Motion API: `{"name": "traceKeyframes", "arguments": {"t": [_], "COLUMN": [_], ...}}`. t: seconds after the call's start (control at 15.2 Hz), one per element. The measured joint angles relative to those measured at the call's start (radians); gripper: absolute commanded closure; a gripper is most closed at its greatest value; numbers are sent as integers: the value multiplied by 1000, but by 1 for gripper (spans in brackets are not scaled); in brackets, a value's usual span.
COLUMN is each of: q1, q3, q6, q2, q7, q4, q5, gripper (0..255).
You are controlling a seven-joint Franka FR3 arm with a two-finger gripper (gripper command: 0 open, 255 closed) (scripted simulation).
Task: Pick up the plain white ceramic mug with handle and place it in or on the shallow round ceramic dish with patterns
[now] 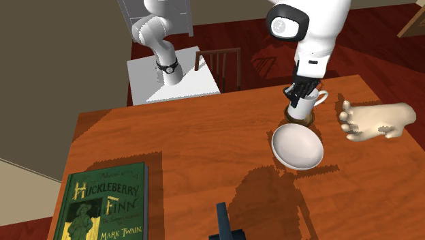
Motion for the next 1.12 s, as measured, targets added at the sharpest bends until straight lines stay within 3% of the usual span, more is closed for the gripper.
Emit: {"name": "traceKeyframes", "arguments": {"t": [0.46, 1.12], "q1": [121, 126], "q3": [19, 16], "q6": [-108, 3], "q2": [157, 185], "q7": [124, 148], "q4": [254, 168], "q5": [-48, -60], "gripper": [255, 255]}}
